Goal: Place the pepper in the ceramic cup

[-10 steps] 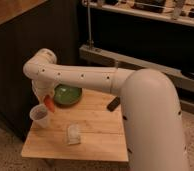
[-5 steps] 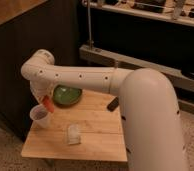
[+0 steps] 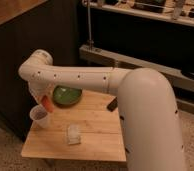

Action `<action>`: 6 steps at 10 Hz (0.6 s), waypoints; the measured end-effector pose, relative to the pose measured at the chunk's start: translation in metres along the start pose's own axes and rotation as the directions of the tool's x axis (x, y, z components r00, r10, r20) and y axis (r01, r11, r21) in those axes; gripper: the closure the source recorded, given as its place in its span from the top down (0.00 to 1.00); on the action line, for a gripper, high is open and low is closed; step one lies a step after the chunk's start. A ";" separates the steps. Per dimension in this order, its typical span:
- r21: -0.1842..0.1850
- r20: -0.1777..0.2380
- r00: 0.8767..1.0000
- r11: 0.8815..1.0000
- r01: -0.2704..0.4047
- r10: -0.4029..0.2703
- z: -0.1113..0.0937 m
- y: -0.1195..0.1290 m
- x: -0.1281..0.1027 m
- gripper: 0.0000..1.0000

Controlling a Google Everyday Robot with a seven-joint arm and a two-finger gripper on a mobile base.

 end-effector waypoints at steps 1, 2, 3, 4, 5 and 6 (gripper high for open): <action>0.000 0.000 1.000 1.000 0.000 0.000 0.000 0.000 0.001 0.03; -0.001 0.000 1.000 1.000 0.003 -0.003 0.000 -0.002 0.001 0.03; -0.001 0.001 1.000 1.000 0.006 -0.006 0.000 -0.004 0.002 0.03; -0.001 0.002 1.000 1.000 0.008 -0.008 0.000 -0.005 0.003 0.03; -0.002 0.002 1.000 1.000 0.009 -0.009 0.000 -0.006 0.003 0.03; -0.003 0.003 1.000 1.000 0.010 -0.010 0.000 -0.006 0.003 0.03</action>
